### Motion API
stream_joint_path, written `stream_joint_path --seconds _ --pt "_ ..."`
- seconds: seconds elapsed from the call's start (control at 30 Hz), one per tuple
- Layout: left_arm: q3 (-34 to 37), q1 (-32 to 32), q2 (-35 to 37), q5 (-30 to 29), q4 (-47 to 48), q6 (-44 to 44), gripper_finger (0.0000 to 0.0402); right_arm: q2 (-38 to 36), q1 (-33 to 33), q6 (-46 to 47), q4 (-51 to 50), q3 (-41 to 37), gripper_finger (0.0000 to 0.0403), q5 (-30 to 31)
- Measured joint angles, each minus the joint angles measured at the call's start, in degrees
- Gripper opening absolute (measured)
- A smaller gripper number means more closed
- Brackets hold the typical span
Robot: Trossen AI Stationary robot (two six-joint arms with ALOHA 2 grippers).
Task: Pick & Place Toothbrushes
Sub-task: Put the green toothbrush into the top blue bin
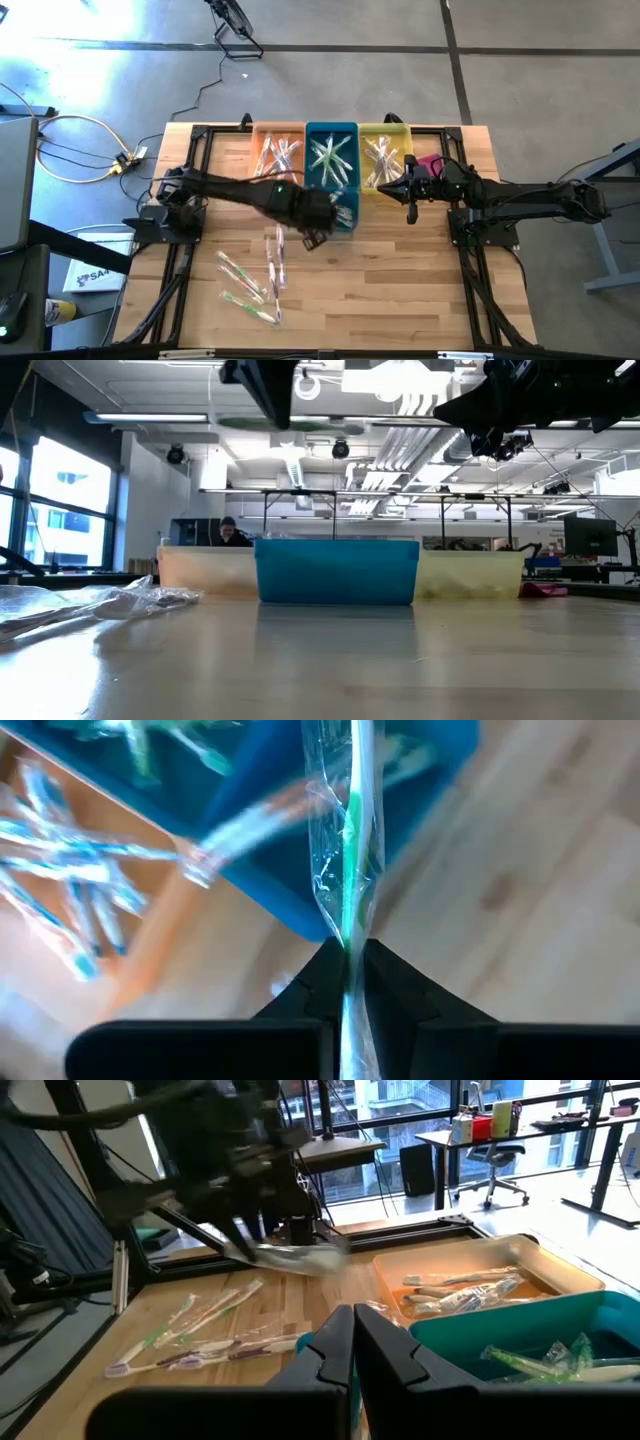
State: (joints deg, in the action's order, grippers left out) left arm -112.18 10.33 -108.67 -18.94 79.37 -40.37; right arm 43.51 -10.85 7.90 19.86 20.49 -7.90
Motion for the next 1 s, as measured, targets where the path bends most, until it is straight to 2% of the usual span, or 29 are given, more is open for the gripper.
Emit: stream_joint_path --seconds 0.27,0.57,0.67,0.87,1.0 --pt "0.11 -11.02 -0.12 -0.33 -0.81 8.50 0.0024 0.00 0.00 0.00 -0.04 0.00 0.0004 0.00" --pt "0.11 -24.75 -0.25 0.23 -10.36 15.47 0.0025 0.00 0.00 -0.13 -0.02 0.00 0.0004 -0.02" --pt "0.88 -28.94 -0.30 3.25 -15.98 16.24 0.0025 0.00 0.00 -0.15 -0.02 0.00 0.0004 -0.38" --pt "5.62 -34.08 -0.32 13.59 -29.86 18.03 0.0025 0.00 0.02 -0.27 -0.02 0.00 0.0004 -2.71" --pt "12.04 -35.03 -0.34 14.16 -38.05 18.06 0.0025 0.00 0.02 -0.56 -0.02 0.00 0.0004 -2.75"
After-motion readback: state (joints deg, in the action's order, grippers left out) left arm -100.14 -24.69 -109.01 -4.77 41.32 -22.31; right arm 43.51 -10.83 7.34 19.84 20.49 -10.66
